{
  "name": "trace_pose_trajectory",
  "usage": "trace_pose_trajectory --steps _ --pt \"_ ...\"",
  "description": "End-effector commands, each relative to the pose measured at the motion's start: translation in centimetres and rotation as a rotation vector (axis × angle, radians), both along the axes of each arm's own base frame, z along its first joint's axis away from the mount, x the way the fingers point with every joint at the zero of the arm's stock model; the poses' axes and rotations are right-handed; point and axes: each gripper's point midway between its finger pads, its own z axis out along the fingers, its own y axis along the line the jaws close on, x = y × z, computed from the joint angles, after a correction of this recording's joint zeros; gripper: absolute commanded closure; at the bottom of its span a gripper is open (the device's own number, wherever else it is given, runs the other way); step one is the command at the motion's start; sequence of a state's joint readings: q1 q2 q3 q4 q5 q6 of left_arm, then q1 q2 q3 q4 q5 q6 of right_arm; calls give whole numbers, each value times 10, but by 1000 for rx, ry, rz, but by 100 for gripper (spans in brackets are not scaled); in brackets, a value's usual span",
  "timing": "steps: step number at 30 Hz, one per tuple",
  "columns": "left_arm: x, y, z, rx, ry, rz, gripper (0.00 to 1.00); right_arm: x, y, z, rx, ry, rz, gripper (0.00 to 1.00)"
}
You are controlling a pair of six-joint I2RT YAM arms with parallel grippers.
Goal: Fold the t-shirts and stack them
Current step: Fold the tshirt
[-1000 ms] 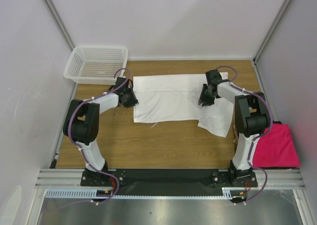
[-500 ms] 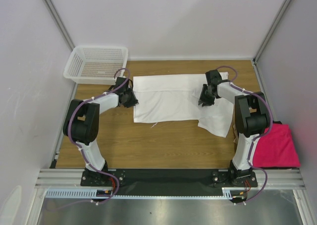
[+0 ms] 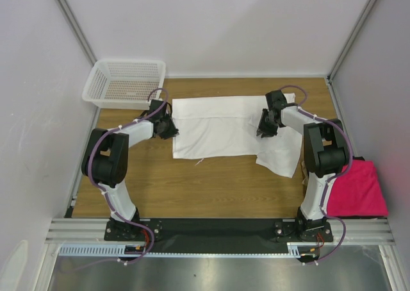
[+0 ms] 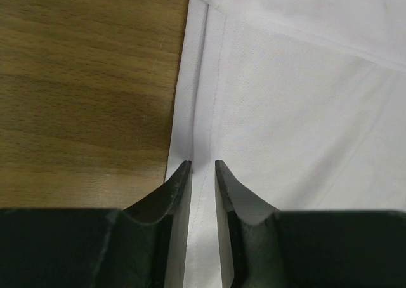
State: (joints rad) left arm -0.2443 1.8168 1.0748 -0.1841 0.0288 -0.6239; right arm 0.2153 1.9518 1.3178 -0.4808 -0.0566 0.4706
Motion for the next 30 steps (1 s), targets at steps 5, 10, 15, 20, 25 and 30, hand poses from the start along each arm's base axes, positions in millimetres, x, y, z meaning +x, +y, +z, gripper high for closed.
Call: trace_pose_trajectory --steps 5,10,15,20,25,30 --pt "5 5 -1 23 -19 -9 78 -6 0 -1 -17 12 -2 70" --pt "4 7 -4 34 -10 -5 85 -6 1 -2 -18 14 1 70" --pt "3 9 -4 46 -10 -12 94 -6 0 -1 -21 15 1 70" --pt "3 16 -6 80 -6 4 100 -7 0 -2 -23 17 2 71" --pt "2 18 -4 95 -15 2 100 -8 -1 -3 -27 21 1 71" --pt "2 23 -2 116 -14 12 100 -10 -2 -6 -31 33 0 72"
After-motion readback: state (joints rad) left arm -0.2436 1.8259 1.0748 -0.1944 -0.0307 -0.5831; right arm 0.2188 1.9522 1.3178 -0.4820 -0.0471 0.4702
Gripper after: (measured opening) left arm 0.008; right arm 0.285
